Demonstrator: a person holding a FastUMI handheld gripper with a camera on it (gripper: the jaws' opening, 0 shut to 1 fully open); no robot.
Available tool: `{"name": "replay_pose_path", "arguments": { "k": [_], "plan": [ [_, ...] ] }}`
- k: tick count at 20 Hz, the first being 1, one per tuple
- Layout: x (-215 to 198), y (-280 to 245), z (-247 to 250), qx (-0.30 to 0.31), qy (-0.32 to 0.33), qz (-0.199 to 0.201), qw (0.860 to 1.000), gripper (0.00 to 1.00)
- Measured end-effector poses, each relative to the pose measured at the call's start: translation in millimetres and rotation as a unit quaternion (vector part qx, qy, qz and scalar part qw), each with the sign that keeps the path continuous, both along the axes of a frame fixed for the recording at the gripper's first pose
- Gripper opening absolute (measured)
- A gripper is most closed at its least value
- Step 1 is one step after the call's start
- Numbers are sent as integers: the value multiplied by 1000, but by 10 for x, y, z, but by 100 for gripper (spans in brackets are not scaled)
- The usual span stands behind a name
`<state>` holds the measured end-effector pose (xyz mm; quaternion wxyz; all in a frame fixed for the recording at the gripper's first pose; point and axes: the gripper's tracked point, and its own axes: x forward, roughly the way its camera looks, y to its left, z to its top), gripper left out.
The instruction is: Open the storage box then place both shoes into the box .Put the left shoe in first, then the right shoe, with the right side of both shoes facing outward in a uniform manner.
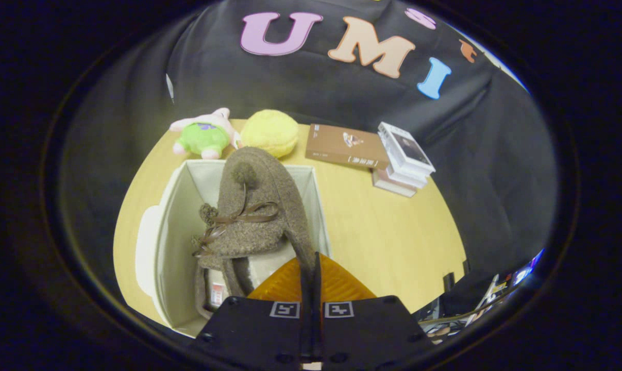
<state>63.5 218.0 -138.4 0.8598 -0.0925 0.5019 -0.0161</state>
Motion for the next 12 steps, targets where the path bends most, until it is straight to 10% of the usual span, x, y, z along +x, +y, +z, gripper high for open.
{"name": "replay_pose_path", "arguments": {
  "k": [12],
  "plan": [
    [-63,87,-415,23,28,15,999,15]
  ]
}}
